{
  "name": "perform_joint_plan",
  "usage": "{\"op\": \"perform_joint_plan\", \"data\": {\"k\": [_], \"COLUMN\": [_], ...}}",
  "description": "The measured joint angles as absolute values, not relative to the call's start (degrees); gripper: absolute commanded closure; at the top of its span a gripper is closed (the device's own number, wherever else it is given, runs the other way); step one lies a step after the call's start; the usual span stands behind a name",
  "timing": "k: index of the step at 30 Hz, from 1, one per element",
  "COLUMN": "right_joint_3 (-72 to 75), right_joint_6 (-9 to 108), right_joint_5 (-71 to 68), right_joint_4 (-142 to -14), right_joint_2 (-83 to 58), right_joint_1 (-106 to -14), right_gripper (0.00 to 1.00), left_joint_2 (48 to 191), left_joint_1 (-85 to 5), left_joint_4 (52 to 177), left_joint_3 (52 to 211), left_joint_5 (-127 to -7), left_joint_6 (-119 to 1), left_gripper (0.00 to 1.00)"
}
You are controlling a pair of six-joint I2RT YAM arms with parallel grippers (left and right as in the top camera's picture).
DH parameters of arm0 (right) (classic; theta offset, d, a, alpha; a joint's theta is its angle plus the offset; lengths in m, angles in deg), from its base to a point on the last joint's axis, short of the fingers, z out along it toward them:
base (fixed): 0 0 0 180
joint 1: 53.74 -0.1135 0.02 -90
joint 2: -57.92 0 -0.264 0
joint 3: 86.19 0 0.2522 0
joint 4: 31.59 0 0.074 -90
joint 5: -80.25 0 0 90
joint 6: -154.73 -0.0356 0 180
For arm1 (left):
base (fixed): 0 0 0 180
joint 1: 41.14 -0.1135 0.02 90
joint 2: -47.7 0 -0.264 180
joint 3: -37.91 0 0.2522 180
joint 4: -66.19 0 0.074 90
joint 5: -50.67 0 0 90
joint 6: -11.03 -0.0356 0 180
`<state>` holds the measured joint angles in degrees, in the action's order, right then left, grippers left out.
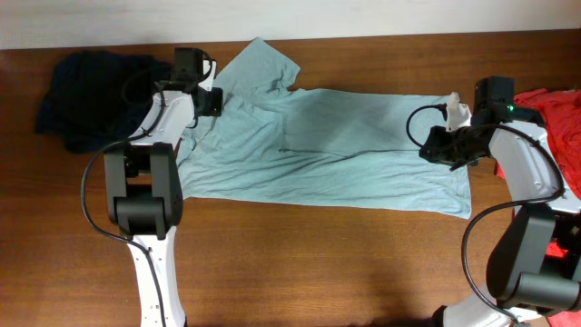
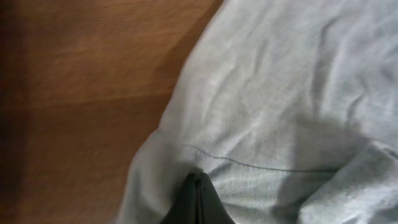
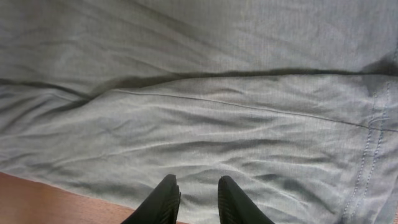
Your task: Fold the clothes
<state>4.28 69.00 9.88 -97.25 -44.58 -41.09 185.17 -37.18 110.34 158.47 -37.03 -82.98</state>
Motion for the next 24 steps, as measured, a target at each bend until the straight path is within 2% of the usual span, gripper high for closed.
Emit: {"op": "perform_joint_plan", "data": {"k": [6, 16, 18, 21, 24], "right_joint_3": [4.3, 4.3, 4.3, 4.3, 4.3], "right_joint_6": [69.0, 69.0, 69.0, 69.0, 69.0], "right_joint_5": [9.9, 9.9, 9.9, 9.9, 9.9], "right_joint_4": [-97.1, -97.1, -96.9, -96.7, -96.7], "right_joint_2": [-44.6, -44.6, -44.6, -44.6, -44.6], "right_joint_1": [-41.1, -41.1, -41.1, -41.1, -41.1], "right_gripper": [0.73, 0.71, 0.71, 0.71, 0.71], "left_joint_2": [184.8, 184.3, 183.9, 181.9, 177.4], "left_joint_1": [-37.1, -37.0, -37.0, -37.0, -37.0], "left_joint_4": [115.0, 115.6, 115.5, 115.4, 117.3], "left_joint_3": [159.2, 159.1, 159.1, 159.1, 159.1], "left_joint_5": [-33.3, -32.0, -31.8, -31.7, -31.7], "left_joint_6": [-81.1, -79.2, -79.1, -79.1, -78.2], "left_gripper": [0.99, 0.99, 0.94, 0.72, 0.71]}}
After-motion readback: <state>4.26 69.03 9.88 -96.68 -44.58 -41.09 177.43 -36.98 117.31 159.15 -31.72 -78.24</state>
